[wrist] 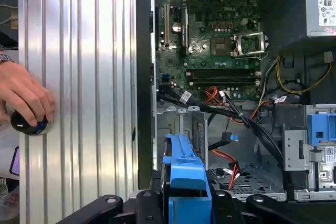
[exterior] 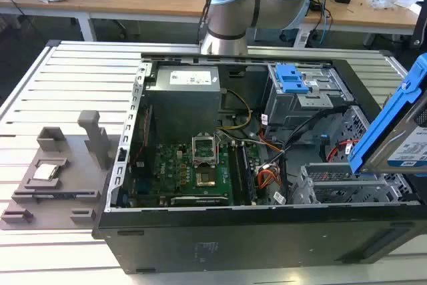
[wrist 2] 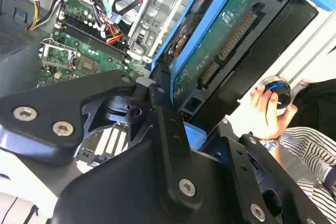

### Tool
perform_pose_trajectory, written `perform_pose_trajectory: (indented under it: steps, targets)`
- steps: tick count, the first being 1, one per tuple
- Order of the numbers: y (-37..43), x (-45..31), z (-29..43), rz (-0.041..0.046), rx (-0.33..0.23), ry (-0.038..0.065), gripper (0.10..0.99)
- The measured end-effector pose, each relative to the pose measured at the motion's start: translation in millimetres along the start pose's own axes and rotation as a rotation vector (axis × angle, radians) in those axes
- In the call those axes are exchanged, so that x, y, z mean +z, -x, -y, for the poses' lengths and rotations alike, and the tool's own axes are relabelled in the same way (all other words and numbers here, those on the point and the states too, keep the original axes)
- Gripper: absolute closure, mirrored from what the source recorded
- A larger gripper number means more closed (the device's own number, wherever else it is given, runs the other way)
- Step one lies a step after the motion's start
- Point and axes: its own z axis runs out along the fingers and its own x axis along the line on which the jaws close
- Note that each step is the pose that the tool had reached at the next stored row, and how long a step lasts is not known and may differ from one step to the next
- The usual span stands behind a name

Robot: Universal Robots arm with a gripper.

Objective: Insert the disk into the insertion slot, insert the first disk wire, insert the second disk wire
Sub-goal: 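Insert the disk into the insertion slot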

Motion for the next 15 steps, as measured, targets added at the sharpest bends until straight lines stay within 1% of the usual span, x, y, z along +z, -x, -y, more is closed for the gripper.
perform_pose_trajectory:
  steps: [1, 2, 12, 14, 15]
  targets:
    - [0.0, 1.6, -5.0, 0.0000, 0.000, 0.000, 0.722]
    - [-0.1, 2.4, -6.8, 0.0001, 0.000, 0.000, 0.722]
    - [-0.1, 7.2, -8.4, 0.0000, 0.000, 0.000, 0.722]
    - [-0.1, 8.9, -8.6, 0.0000, 0.000, 0.000, 0.722]
    - [-0.1, 11.3, -8.9, 0.0001, 0.000, 0.000, 0.722]
